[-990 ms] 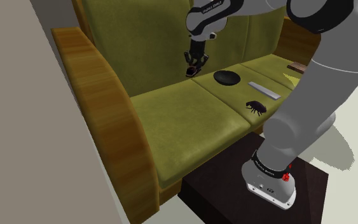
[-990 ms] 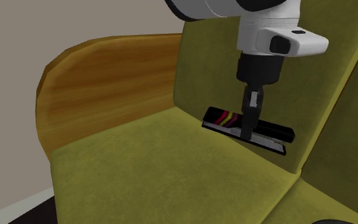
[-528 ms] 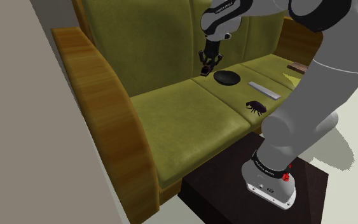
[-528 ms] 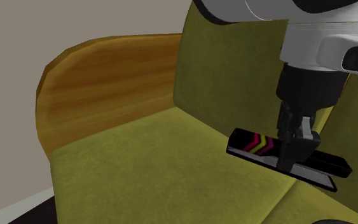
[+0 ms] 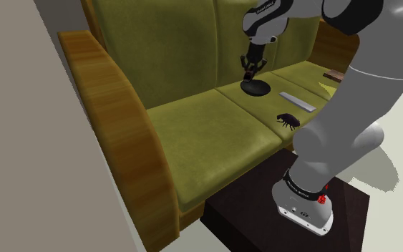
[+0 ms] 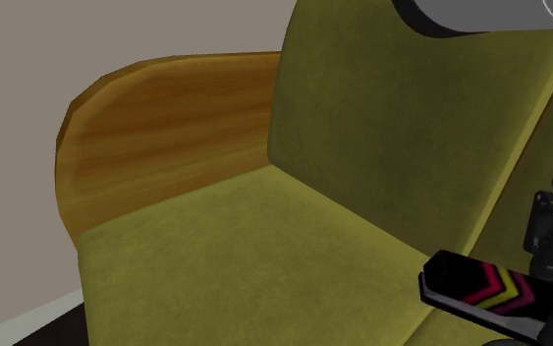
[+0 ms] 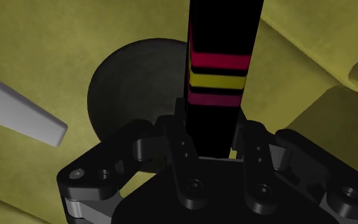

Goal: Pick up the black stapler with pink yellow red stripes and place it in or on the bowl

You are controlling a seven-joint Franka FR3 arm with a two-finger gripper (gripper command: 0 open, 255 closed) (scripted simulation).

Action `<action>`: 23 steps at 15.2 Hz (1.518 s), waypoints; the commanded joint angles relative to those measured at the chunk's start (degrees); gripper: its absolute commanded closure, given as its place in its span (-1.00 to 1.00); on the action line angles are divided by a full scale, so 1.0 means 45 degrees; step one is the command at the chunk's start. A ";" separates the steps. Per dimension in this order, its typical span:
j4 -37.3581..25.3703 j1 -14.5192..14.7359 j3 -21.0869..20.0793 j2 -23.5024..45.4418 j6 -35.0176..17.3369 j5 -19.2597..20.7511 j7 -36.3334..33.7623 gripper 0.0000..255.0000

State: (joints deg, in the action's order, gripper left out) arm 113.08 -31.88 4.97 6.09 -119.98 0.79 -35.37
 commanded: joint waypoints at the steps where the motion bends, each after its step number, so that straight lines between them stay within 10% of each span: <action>1: -0.0340 -0.0371 0.0286 0.0277 0.0050 -0.0080 0.0709 1.00; 23: 0.0118 -0.0886 0.0580 0.1585 -0.1716 -0.0348 0.1633 1.00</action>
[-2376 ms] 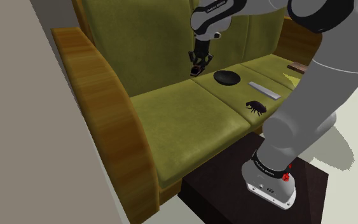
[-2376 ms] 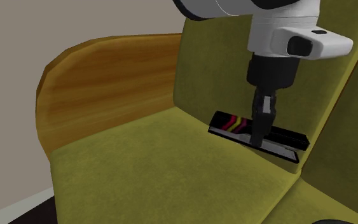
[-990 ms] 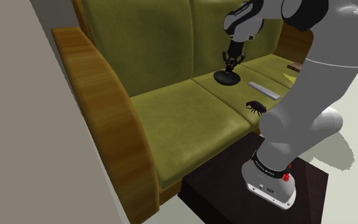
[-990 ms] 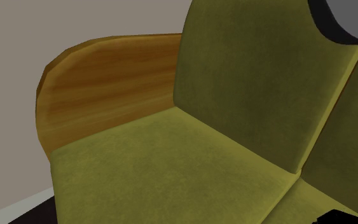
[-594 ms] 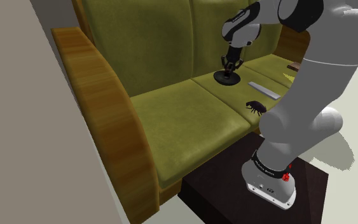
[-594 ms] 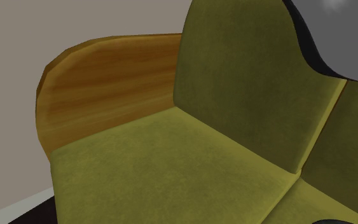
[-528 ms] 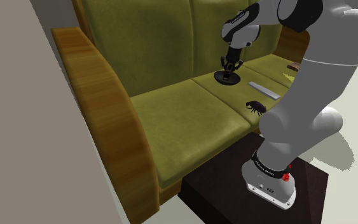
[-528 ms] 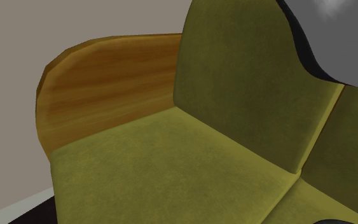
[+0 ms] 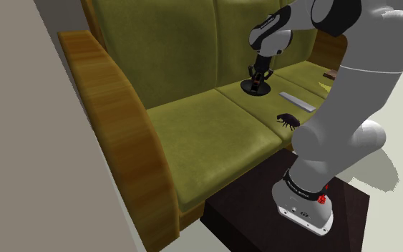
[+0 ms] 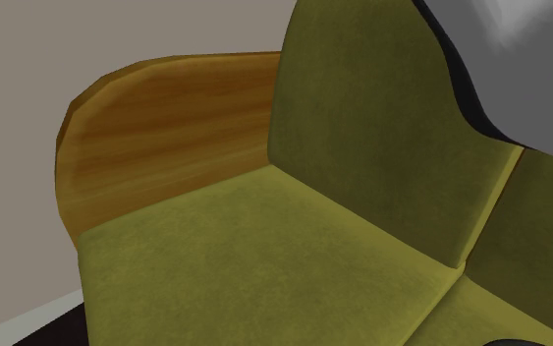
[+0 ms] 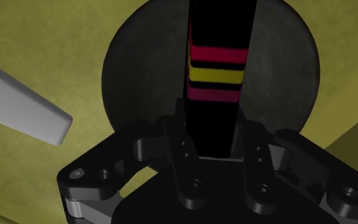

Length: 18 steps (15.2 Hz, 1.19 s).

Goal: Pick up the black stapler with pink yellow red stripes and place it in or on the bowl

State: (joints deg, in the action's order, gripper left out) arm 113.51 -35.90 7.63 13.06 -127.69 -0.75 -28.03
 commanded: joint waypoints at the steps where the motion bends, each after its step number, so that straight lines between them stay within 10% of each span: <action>1: 0.0022 0.0008 -0.0011 0.0037 -0.0003 -0.0007 0.0002 1.00; 2: 0.0023 0.0017 -0.0016 0.0035 -0.0003 -0.0005 -0.0013 -1.00; 18: -0.0684 0.0052 0.0009 -0.0711 0.1445 0.0115 -0.0080 -1.00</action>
State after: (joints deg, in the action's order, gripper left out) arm 110.45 -35.66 7.68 9.86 -121.20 -0.23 -28.39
